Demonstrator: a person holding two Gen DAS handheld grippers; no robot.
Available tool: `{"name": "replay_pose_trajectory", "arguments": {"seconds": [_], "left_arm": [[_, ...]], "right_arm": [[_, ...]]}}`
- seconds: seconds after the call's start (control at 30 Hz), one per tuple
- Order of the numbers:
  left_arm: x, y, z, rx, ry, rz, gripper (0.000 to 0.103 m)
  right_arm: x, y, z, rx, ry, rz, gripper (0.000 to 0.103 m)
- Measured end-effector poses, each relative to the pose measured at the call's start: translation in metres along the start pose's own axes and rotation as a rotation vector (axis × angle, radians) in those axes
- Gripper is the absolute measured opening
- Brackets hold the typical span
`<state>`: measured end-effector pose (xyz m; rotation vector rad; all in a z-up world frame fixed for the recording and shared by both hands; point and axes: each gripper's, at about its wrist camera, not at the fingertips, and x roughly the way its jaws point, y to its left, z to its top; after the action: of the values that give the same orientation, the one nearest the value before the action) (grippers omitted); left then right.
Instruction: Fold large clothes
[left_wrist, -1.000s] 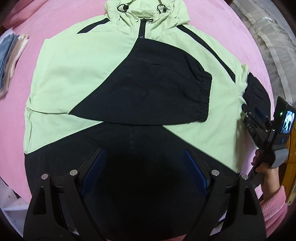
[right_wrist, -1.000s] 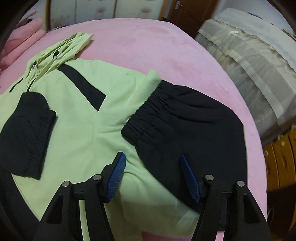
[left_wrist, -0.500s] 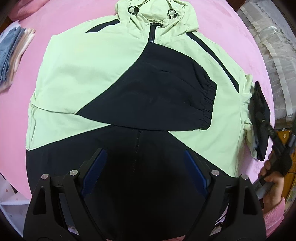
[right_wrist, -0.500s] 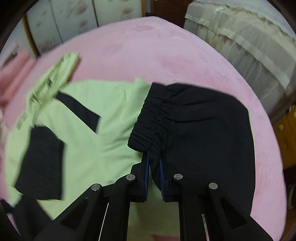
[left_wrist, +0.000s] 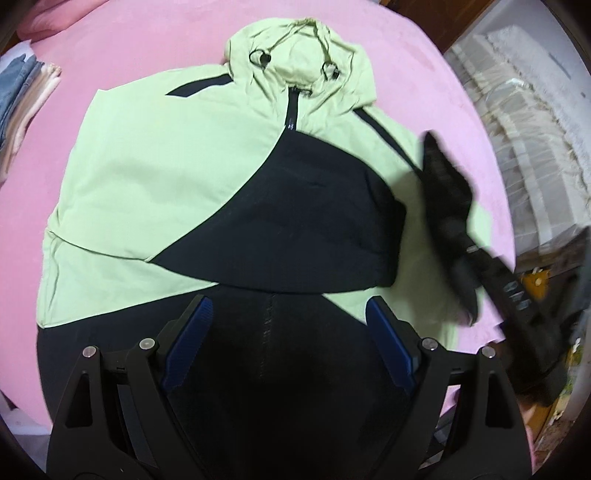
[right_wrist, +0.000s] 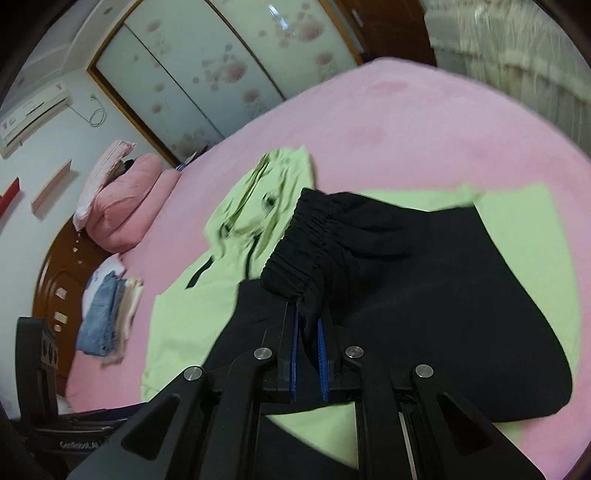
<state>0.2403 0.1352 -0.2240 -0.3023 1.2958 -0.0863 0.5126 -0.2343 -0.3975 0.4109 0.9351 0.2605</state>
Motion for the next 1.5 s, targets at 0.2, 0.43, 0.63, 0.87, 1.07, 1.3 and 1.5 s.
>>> {"name": "replay_pose_trajectory", "arguments": {"seconds": [0.2, 0.43, 0.63, 0.87, 1.07, 1.3, 1.5], "left_arm": [[0.008, -0.01, -0.004, -0.058, -0.048, -0.044, 0.083], [0.045, -0.023, -0.009, -0.196, -0.014, -0.137, 0.083], [0.081, -0.043, -0.007, -0.237, -0.052, -0.189, 0.066], [0.129, -0.065, 0.005, -0.246, -0.029, -0.103, 0.055], [0.148, -0.081, 0.009, -0.255, -0.06, -0.099, 0.018], [0.111, -0.13, 0.019, -0.154, -0.261, -0.186, 0.006], [0.05, -0.163, 0.052, -0.074, -0.423, -0.361, 0.005]], "right_arm": [[0.047, 0.001, -0.022, 0.037, 0.148, -0.031, 0.02], [0.043, -0.014, -0.035, -0.026, 0.166, 0.0, 0.044], [-0.005, -0.053, -0.037, -0.074, 0.19, -0.07, 0.048], [-0.048, -0.105, -0.053, -0.167, 0.217, -0.183, 0.05], [-0.064, -0.149, -0.066, -0.106, 0.269, -0.259, 0.051], [-0.065, -0.2, -0.07, 0.098, 0.241, -0.251, 0.051], [-0.056, -0.209, -0.061, 0.079, 0.199, -0.223, 0.052]]}}
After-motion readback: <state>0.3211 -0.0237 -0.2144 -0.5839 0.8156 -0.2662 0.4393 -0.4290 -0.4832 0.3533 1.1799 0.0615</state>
